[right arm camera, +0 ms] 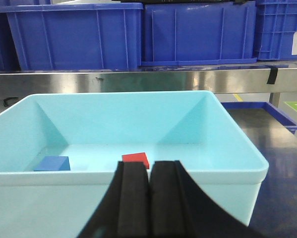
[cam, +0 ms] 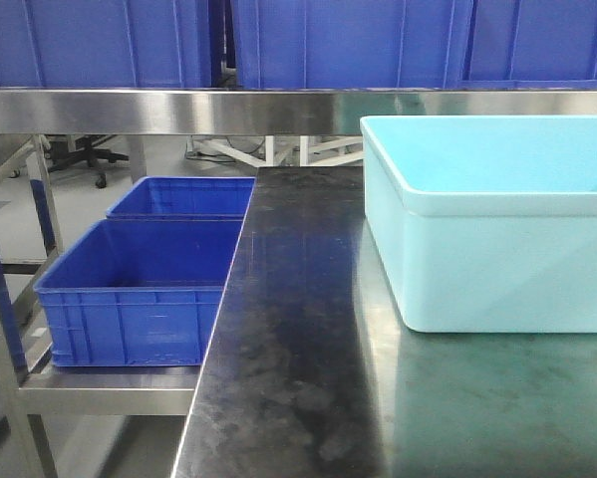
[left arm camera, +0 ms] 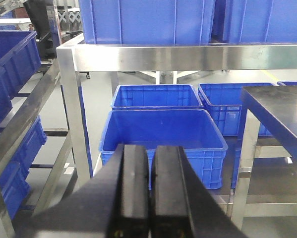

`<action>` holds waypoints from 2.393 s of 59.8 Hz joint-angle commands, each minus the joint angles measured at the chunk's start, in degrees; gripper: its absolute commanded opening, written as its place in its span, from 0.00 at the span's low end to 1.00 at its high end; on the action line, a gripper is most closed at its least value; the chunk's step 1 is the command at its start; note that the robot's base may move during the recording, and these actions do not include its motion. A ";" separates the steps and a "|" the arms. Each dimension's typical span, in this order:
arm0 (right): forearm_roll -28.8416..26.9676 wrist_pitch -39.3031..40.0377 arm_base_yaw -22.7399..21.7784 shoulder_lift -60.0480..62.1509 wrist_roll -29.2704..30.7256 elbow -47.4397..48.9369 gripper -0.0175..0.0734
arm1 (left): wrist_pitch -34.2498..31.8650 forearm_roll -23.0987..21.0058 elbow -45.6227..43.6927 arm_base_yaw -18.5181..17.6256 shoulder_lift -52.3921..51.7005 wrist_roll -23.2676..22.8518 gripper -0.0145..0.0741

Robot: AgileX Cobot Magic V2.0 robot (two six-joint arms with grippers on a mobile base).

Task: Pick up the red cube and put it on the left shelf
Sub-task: 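Reach the right gripper down into the light-blue bin toward the red cube, then lower the open right gripper around the red cube and close it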

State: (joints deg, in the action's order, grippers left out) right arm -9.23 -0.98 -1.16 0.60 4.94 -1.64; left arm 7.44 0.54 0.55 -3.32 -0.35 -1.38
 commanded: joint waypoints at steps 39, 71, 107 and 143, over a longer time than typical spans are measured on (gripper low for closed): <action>-11.29 -0.79 0.53 -16.04 0.32 14.46 0.24 | -5.03 -0.17 1.32 -0.37 -0.92 -0.05 0.28; -11.29 -2.82 0.53 -55.95 0.32 47.62 0.24 | -5.03 -0.17 1.32 -0.37 -0.92 -0.05 0.28; -1.37 -34.52 0.47 -74.61 0.37 64.68 0.31 | -5.03 -0.17 1.32 -0.37 -0.92 -0.05 0.28; 0.32 -41.46 0.53 -78.67 0.37 65.53 0.86 | -5.03 -0.17 1.32 -0.37 -0.92 -0.05 0.28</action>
State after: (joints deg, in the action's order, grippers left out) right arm -9.01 -43.86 -0.77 -78.47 4.94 61.94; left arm 7.44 0.54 0.55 -3.32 -0.35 -1.38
